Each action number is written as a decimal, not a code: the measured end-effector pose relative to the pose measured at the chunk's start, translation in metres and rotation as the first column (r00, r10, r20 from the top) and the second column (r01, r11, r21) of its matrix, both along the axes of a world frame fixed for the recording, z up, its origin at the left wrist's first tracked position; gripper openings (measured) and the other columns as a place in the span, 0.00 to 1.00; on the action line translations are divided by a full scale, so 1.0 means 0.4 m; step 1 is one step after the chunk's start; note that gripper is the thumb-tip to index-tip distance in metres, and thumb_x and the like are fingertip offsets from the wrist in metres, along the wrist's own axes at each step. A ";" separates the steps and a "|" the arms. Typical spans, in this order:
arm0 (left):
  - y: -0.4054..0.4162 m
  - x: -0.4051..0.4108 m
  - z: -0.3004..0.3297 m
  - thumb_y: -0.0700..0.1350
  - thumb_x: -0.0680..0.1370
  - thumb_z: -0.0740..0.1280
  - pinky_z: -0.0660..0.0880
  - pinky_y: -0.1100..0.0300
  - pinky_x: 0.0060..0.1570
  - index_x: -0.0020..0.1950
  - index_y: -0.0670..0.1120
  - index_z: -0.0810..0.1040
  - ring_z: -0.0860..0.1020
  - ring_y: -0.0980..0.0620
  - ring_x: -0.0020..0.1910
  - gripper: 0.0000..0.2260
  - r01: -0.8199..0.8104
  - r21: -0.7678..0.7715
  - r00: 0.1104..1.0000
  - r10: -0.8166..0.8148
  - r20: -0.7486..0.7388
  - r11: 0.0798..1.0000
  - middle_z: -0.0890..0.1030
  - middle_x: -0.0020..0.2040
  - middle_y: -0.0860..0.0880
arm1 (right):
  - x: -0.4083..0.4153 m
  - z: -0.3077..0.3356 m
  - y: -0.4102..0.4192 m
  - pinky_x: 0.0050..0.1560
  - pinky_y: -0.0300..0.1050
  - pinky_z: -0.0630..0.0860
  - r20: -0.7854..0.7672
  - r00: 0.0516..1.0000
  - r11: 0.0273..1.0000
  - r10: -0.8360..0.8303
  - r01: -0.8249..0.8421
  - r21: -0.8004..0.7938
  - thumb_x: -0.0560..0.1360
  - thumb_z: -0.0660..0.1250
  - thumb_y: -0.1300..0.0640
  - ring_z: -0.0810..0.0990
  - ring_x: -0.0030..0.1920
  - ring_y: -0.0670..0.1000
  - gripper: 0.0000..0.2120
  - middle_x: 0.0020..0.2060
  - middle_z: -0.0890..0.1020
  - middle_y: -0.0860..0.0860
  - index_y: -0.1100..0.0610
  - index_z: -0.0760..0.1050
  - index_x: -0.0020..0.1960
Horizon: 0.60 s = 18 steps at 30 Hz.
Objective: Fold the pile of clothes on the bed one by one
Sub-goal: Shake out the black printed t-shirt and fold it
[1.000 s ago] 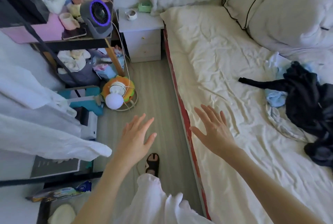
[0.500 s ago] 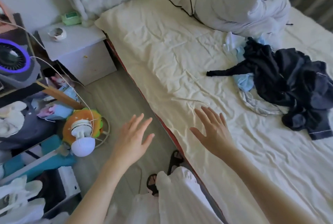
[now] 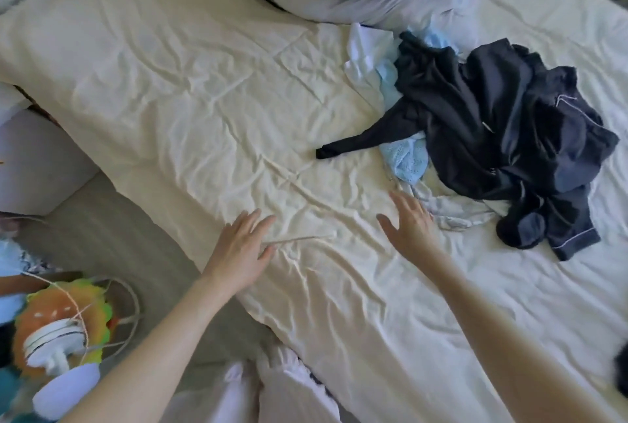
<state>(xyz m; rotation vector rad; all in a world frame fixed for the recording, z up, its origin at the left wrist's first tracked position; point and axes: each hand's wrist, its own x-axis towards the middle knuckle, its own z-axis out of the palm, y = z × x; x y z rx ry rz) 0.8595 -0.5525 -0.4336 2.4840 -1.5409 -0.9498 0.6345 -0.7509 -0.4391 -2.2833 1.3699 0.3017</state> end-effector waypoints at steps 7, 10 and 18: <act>-0.286 0.014 -0.237 0.51 0.82 0.53 0.49 0.48 0.74 0.78 0.51 0.50 0.45 0.46 0.77 0.25 0.223 0.235 0.975 -0.220 -0.042 0.946 0.46 0.78 0.46 | 0.043 -0.167 -0.366 0.67 0.56 0.62 -0.133 0.982 0.991 -0.132 0.126 -0.049 0.79 0.60 0.53 0.63 0.70 0.57 0.25 0.70 0.66 0.55 0.56 0.61 0.74; -0.423 0.035 -0.307 0.51 0.82 0.53 0.47 0.47 0.74 0.78 0.52 0.47 0.44 0.45 0.77 0.26 0.216 0.253 0.976 -0.208 -0.059 0.943 0.43 0.78 0.46 | 0.073 -0.222 -0.493 0.66 0.55 0.62 -0.137 0.970 0.969 -0.199 0.174 -0.173 0.78 0.61 0.54 0.62 0.70 0.57 0.26 0.69 0.66 0.55 0.58 0.59 0.74; -0.426 0.036 -0.455 0.51 0.82 0.55 0.48 0.50 0.75 0.77 0.56 0.40 0.37 0.48 0.76 0.30 0.350 0.469 0.936 -0.320 -0.146 0.811 0.32 0.76 0.49 | 0.075 -0.340 -0.682 0.57 0.56 0.65 -0.205 0.920 0.890 -0.334 0.237 -0.389 0.78 0.63 0.53 0.67 0.61 0.61 0.16 0.61 0.71 0.60 0.61 0.73 0.61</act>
